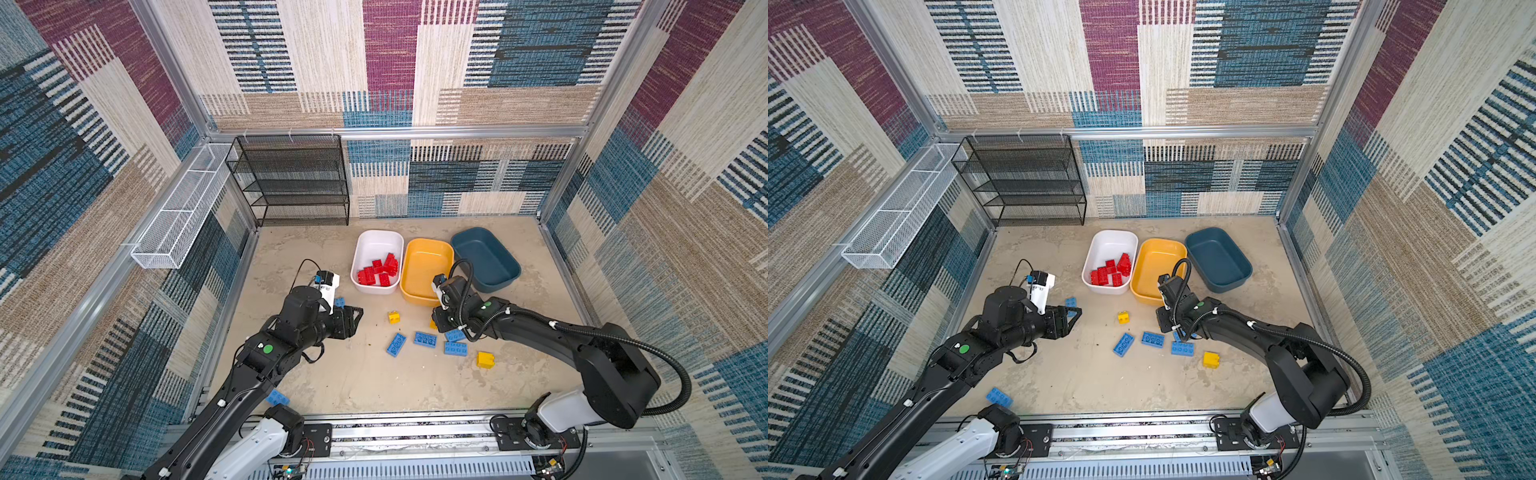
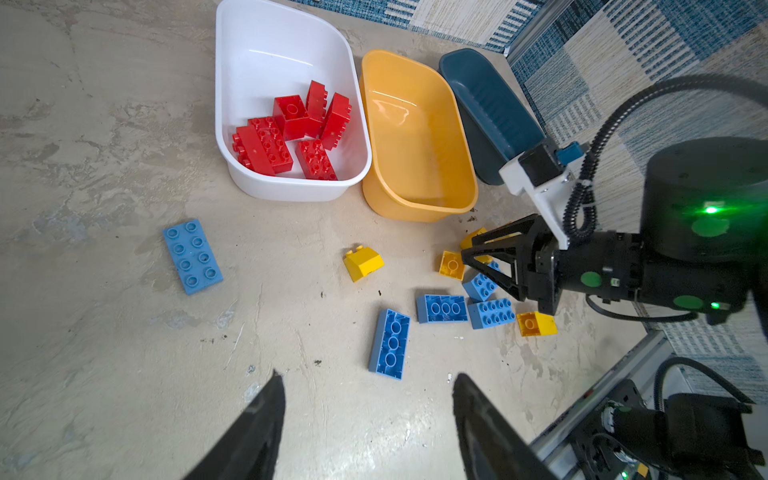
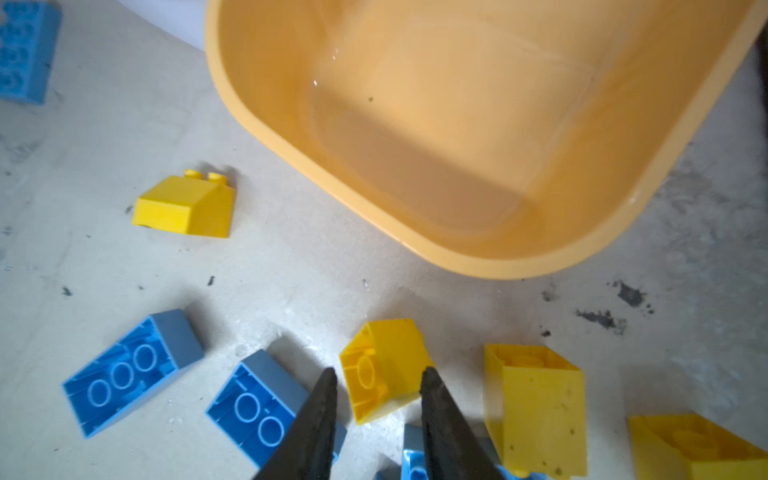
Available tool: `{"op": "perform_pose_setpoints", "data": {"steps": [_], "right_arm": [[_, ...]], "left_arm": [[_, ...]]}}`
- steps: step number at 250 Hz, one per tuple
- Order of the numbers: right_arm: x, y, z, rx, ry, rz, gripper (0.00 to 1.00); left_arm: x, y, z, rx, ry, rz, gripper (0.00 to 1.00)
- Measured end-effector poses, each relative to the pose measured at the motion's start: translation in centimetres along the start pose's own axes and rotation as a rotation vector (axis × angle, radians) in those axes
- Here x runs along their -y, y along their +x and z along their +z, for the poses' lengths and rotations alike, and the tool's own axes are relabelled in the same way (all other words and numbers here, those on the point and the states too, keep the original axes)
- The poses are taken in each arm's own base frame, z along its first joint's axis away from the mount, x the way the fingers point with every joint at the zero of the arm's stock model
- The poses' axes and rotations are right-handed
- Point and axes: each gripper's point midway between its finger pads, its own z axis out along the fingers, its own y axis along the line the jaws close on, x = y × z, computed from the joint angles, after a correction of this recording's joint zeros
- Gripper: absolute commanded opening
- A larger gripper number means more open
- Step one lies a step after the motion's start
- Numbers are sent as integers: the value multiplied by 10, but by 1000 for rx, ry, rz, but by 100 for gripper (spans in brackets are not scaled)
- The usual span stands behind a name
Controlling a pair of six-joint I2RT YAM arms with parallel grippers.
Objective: Sort the legos into containers by color
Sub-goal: 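Grasp a small yellow brick with the right gripper while the left withdraws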
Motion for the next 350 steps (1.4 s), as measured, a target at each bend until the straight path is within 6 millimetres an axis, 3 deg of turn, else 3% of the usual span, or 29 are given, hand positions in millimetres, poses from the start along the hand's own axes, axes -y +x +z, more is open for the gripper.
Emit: {"op": "perform_pose_setpoints", "data": {"steps": [39, 76, 106, 130, 149, 211, 252, 285, 350], "right_arm": [[-7, -17, -14, 44, -26, 0, 38], [-6, -14, -13, 31, -21, 0, 71], [-2, 1, -6, -6, -10, -2, 77], [3, 18, 3, -52, 8, 0, 75], [6, 29, 11, -84, 18, 0, 68], [13, 48, 39, -146, 53, 20, 63], [12, 40, 45, -114, 54, 22, 58], [10, 33, 50, -95, 48, 23, 44], [8, 32, 47, -91, 36, 31, 41]], "left_arm": [[-1, 3, -2, 5, 3, -4, 65], [-4, 11, -1, -4, 0, -15, 64], [-6, 16, -1, -10, 0, -26, 64], [-7, 17, -1, -12, 1, -31, 64], [-6, 18, 0, -14, 3, -34, 64], [-4, 19, 0, -18, 17, -42, 64], [-5, 21, 0, -21, 16, -43, 64], [-5, 21, 1, -26, 14, -46, 63], [-5, 21, 1, -26, 14, -46, 63]]}}
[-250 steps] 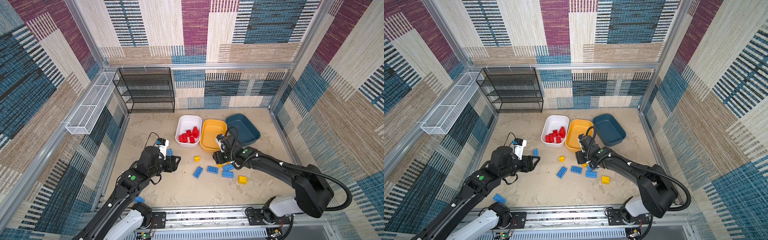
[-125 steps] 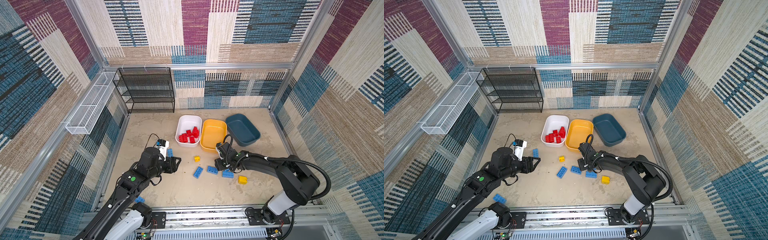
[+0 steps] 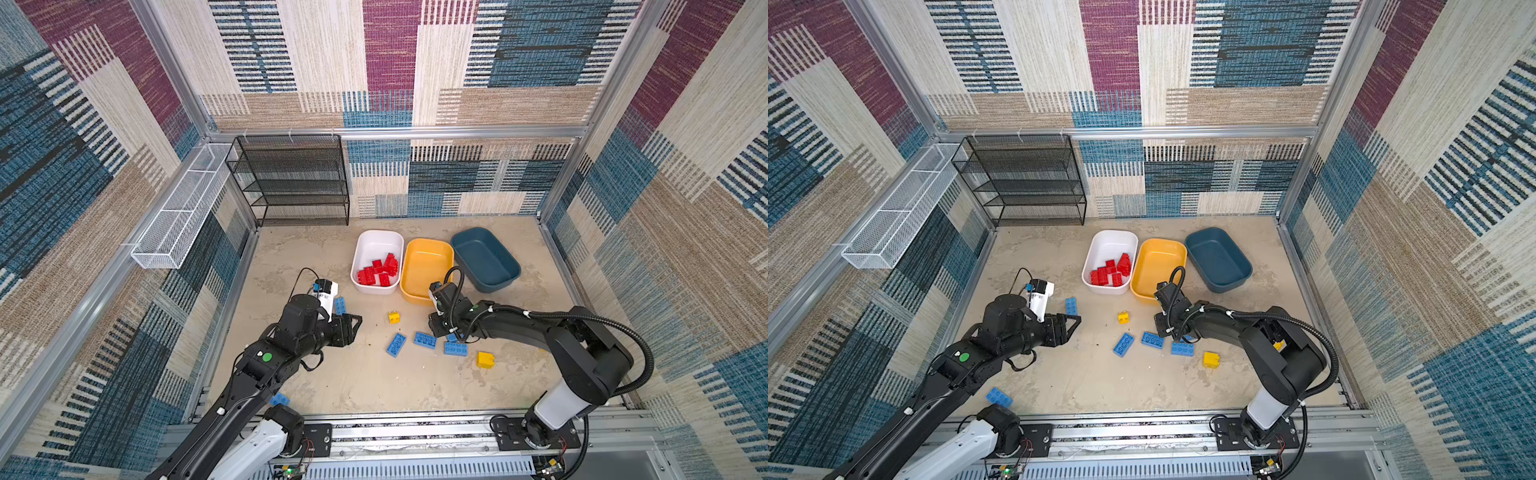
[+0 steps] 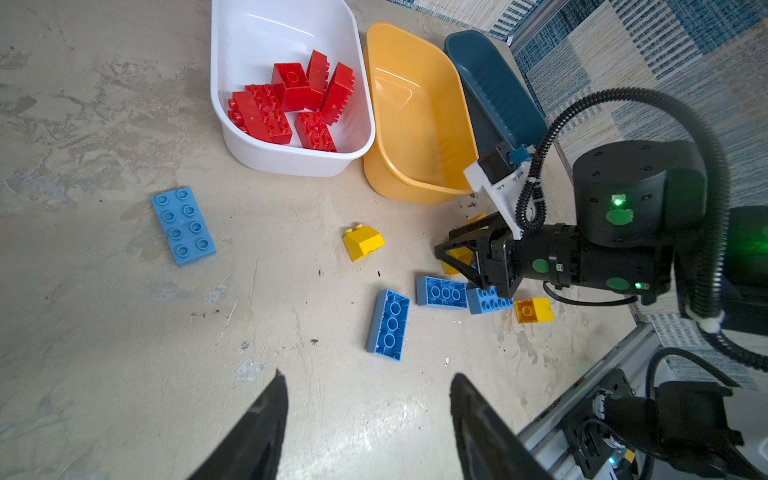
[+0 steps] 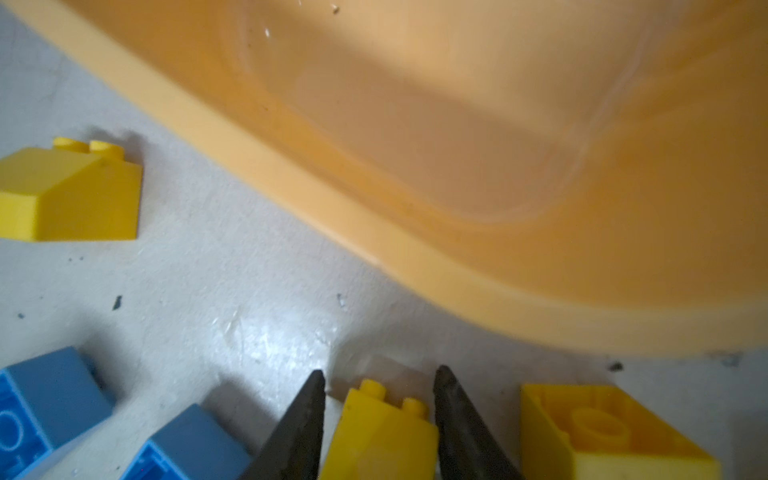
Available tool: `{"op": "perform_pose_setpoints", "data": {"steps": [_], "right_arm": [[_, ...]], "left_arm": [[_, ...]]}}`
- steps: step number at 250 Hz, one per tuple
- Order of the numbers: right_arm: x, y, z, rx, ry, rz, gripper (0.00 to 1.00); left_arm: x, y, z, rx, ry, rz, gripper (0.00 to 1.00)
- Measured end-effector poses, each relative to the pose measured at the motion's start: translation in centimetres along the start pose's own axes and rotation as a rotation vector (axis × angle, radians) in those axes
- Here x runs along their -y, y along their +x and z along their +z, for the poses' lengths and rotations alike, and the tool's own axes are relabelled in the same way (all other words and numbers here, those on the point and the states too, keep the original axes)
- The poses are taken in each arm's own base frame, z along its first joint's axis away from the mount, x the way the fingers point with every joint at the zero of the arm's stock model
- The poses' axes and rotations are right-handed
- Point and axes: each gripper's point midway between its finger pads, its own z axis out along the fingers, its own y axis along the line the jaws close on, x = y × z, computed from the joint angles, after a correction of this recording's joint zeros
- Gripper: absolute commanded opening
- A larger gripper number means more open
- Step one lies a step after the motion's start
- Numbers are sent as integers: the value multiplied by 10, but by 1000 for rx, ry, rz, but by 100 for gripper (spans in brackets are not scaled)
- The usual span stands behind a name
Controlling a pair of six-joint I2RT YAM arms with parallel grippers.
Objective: Sort the legos into containers by color
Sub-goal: 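Grasp a small yellow brick with the right gripper while the left withdraws, then carry the yellow brick into the yellow tub and release it with the right gripper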
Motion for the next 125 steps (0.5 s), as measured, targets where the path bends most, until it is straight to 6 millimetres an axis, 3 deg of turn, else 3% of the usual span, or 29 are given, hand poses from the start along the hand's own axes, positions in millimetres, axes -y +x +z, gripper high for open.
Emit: {"op": "perform_pose_setpoints", "data": {"steps": [59, 125], "right_arm": [[-3, -10, -12, 21, -7, 5, 37], [-19, -61, -49, 140, -55, 10, 36]], "left_arm": [[-1, 2, 3, -8, -4, -5, 63], [-11, 18, 13, -53, -27, -41, 62]]}}
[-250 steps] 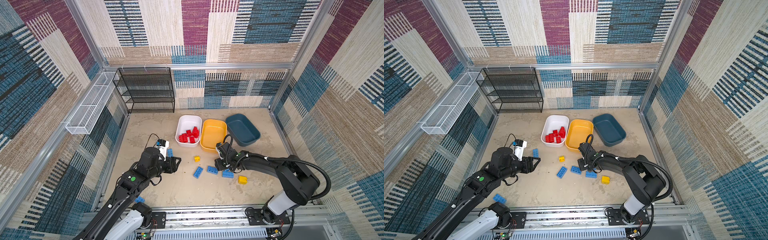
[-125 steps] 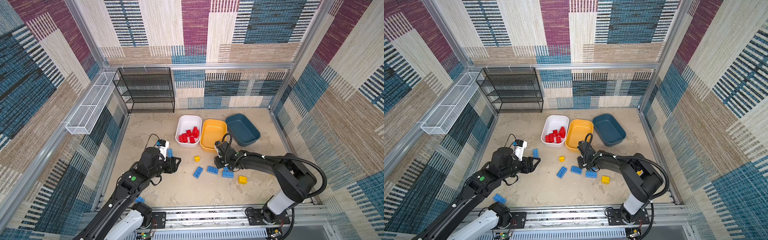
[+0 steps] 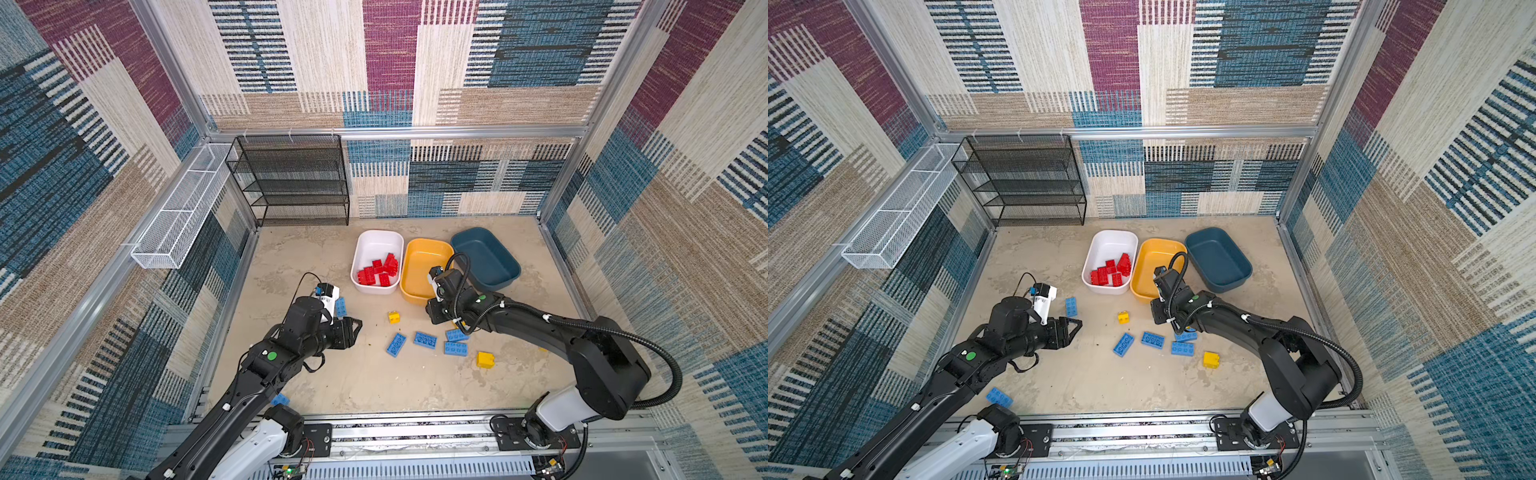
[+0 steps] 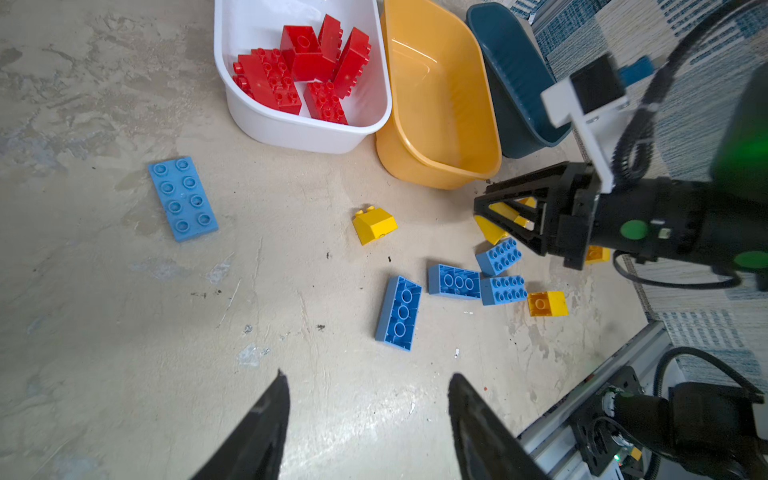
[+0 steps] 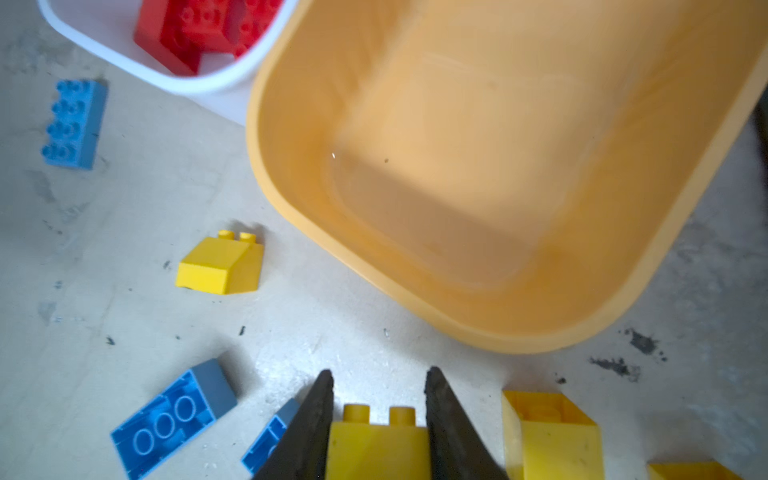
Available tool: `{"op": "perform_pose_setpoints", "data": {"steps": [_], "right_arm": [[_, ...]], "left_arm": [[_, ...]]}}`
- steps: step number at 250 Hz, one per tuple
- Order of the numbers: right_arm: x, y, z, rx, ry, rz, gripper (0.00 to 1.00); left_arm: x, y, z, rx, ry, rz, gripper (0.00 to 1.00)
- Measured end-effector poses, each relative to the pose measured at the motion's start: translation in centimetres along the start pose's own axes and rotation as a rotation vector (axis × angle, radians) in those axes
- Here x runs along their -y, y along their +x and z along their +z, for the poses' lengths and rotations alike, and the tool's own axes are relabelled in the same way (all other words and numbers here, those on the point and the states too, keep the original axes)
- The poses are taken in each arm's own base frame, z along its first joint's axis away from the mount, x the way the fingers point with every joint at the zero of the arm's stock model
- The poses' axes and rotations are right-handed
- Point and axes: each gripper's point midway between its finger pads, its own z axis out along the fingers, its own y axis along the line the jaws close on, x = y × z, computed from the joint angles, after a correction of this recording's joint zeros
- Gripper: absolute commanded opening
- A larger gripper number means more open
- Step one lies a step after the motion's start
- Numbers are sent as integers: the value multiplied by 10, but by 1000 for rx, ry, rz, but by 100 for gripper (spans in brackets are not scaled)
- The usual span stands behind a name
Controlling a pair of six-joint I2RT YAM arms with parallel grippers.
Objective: Sort the legos into containers by color
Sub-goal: 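Carry the yellow brick into the yellow tub and release it with the right gripper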
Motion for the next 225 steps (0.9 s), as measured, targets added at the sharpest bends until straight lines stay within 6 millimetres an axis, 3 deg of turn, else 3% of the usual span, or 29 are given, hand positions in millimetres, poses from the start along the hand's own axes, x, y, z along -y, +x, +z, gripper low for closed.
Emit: {"op": "perform_pose_setpoints", "data": {"steps": [40, 75, 127, 161, 225], "right_arm": [[-13, -41, -15, 71, -21, -20, 36], [-16, -73, -12, 111, -5, -41, 36], [9, -115, 8, 140, 60, -20, 36], [28, -133, 21, 145, 93, -4, 37], [42, -145, 33, 145, 111, 13, 54]], "left_arm": [[-5, 8, 11, -35, -13, -32, 61], [-3, 13, 19, -55, -8, -29, 60], [-1, 27, 24, -88, -11, -16, 60], [-3, 39, 30, -116, -28, -4, 60], [-4, 46, 50, -162, -74, 24, 60]]}}
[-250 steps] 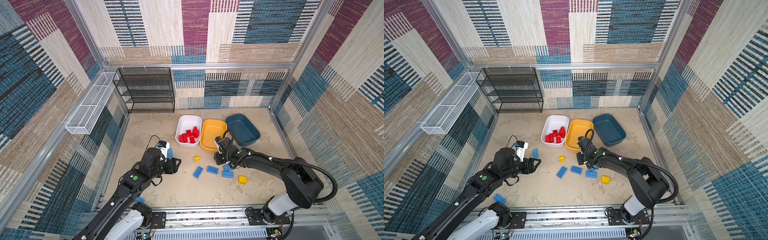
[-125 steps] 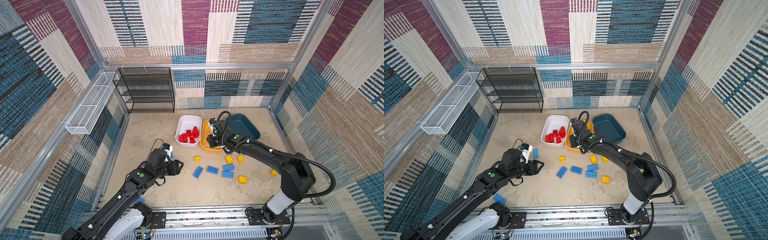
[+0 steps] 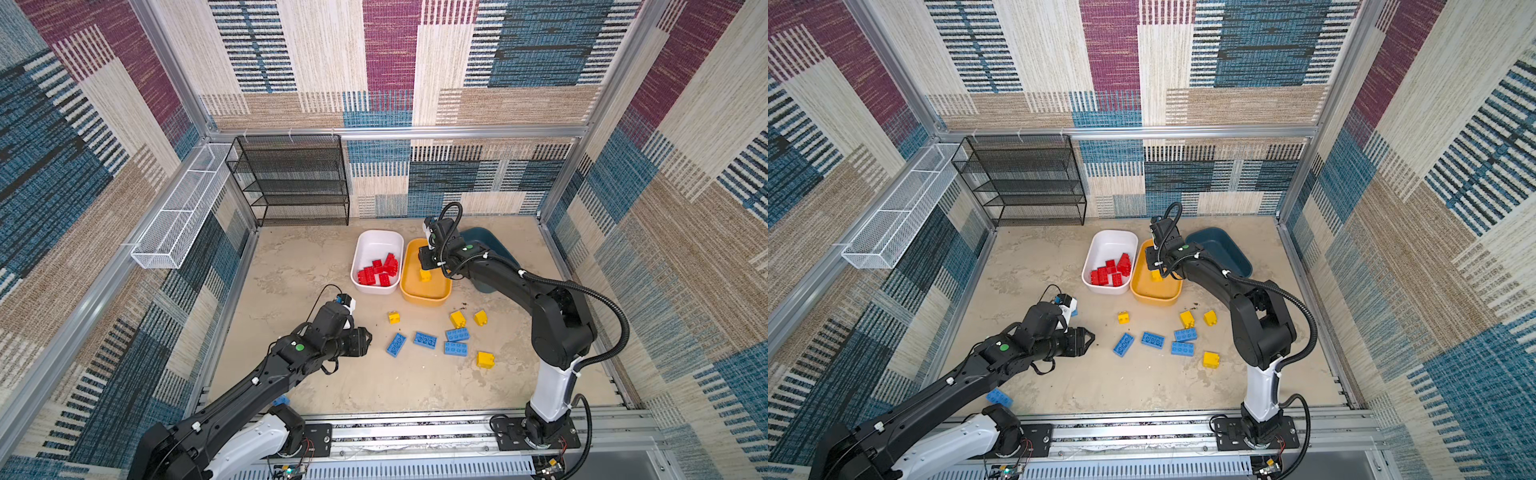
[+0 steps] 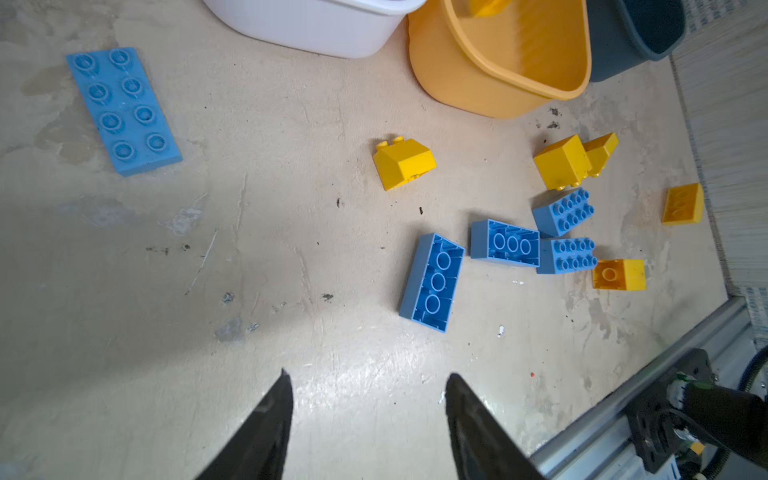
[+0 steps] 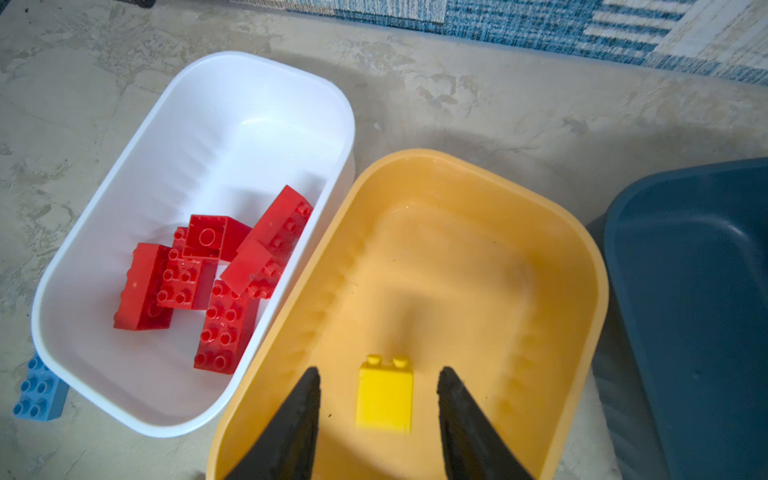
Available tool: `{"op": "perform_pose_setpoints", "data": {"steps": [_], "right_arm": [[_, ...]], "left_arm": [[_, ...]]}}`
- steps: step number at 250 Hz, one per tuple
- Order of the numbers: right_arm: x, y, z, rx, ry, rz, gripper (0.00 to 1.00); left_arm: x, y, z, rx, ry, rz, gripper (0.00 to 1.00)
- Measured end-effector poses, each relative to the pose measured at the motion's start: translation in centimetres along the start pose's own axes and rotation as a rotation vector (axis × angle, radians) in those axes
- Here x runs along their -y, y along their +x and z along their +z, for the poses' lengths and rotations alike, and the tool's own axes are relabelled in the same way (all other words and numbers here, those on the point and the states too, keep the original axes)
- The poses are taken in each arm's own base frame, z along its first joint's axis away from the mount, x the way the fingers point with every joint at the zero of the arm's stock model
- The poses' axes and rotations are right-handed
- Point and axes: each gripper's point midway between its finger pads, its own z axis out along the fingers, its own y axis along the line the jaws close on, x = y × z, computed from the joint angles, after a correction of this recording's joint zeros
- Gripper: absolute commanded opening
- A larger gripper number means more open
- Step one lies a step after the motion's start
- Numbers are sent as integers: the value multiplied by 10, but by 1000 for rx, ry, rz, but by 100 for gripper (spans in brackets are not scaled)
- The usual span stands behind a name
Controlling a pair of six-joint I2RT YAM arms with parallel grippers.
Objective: Sort the legos into containers by color
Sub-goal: 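Carry the yellow brick into the yellow tub and release it with the right gripper, then grasp a yellow brick near the white tub with the left gripper while the right withdraws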
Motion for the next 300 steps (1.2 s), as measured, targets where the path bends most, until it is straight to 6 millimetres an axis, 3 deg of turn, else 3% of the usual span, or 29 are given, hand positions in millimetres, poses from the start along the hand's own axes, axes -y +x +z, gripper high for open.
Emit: {"op": "perform_pose_setpoints", "data": {"steps": [47, 71, 114, 188, 220, 252, 300], "right_arm": [[4, -5, -16, 27, -4, 4, 62], [2, -6, -41, 64, -29, 6, 73], [-3, 4, -94, 153, -73, 6, 83], [7, 28, -153, 258, -97, 34, 87], [8, 34, -165, 281, -106, 41, 87], [9, 43, -165, 273, -107, 42, 87], [10, 55, -163, 252, -106, 38, 87]], "left_arm": [[11, -14, 16, -2, -30, 29, 61], [22, -21, 27, -10, -51, 59, 64], [37, -35, 53, -14, -139, 115, 68], [32, -37, 108, -72, -274, 130, 69], [30, -37, 125, -89, -309, 138, 68], [31, -38, 140, -104, -323, 139, 66], [28, -39, 157, -117, -353, 146, 46]]}}
